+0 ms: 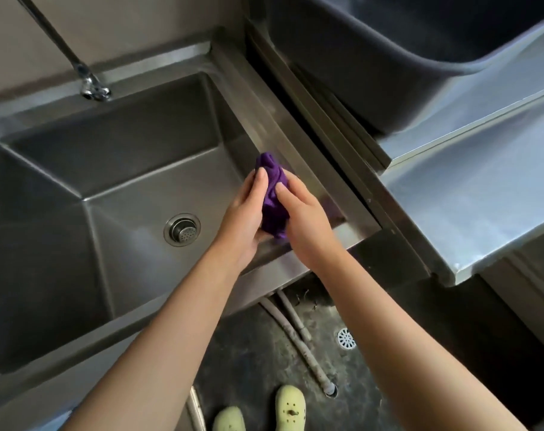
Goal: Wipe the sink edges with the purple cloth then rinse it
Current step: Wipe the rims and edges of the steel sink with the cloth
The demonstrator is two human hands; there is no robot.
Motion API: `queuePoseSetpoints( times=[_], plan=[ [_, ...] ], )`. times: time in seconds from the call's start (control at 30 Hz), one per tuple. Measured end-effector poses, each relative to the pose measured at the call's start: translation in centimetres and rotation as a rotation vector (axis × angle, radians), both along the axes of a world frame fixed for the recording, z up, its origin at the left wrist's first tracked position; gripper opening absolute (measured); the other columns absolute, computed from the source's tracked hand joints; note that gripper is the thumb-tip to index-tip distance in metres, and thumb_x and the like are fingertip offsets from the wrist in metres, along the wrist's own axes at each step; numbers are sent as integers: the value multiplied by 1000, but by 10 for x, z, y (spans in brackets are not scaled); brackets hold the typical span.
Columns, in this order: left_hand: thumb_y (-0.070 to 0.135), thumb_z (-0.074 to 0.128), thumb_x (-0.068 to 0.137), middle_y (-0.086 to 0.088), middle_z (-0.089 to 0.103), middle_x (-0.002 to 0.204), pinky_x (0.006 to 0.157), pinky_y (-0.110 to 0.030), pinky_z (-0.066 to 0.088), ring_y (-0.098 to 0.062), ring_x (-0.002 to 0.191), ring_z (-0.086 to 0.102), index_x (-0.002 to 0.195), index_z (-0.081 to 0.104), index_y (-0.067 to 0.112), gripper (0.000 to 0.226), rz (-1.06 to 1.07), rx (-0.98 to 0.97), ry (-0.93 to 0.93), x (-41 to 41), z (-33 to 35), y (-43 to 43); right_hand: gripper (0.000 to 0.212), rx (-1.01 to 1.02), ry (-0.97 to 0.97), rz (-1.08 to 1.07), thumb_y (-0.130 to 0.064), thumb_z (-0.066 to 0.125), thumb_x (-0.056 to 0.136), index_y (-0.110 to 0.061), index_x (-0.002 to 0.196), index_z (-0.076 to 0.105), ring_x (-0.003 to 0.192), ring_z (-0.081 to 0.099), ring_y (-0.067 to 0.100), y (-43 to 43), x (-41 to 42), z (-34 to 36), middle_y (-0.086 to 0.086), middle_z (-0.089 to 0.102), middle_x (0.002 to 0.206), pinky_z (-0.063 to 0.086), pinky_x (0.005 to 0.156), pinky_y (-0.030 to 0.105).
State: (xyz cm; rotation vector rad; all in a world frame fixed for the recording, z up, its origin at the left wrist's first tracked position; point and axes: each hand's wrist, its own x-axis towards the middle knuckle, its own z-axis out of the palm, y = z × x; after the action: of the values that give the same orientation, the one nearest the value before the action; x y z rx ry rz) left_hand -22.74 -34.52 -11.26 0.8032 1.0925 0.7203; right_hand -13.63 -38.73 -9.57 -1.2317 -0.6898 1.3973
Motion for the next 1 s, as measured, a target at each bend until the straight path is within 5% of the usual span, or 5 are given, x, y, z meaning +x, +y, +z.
queuePoseSetpoints(
  times=[0.13,0.27,0.47,0.63,1.0],
  plan=[
    [39,70,72,-5,58,127,88,-46,54,-26,107,61,129,47,29,62,12,7,58,6,-10,11,35,18,-304,59,-8,41,93,-19,125,52,109,59,19,3,27,-1,5,59,120,51,94,35],
    [31,79,67,0,58,119,60,-11,52,-12,95,60,113,44,30,58,-15,232,380,28,-16,17,39,1,-596,-54,-7,37,93,-18,129,50,113,55,10,-1,69,-6,1,58,126,47,96,28],
    [33,69,77,-9,31,138,103,-32,31,-28,125,32,134,42,20,65,-446,787,879,57,-39,7,39,27,-1213,33,-14,39,96,-13,135,44,132,38,20,-14,99,-40,6,47,141,29,110,31],
    [29,50,91,-5,33,146,102,-38,29,-27,126,32,142,33,21,54,-387,868,1057,59,-52,5,51,-54,-1413,245,-31,33,99,-14,146,23,145,7,19,-15,94,-69,7,17,157,6,119,32],
    [15,56,87,-17,46,130,95,-37,31,-33,118,40,121,47,7,36,-265,823,1193,88,-59,47,60,-28,-1523,223,-36,37,97,-15,148,13,145,3,18,-10,91,-74,6,13,157,-1,115,28]
  ],
)
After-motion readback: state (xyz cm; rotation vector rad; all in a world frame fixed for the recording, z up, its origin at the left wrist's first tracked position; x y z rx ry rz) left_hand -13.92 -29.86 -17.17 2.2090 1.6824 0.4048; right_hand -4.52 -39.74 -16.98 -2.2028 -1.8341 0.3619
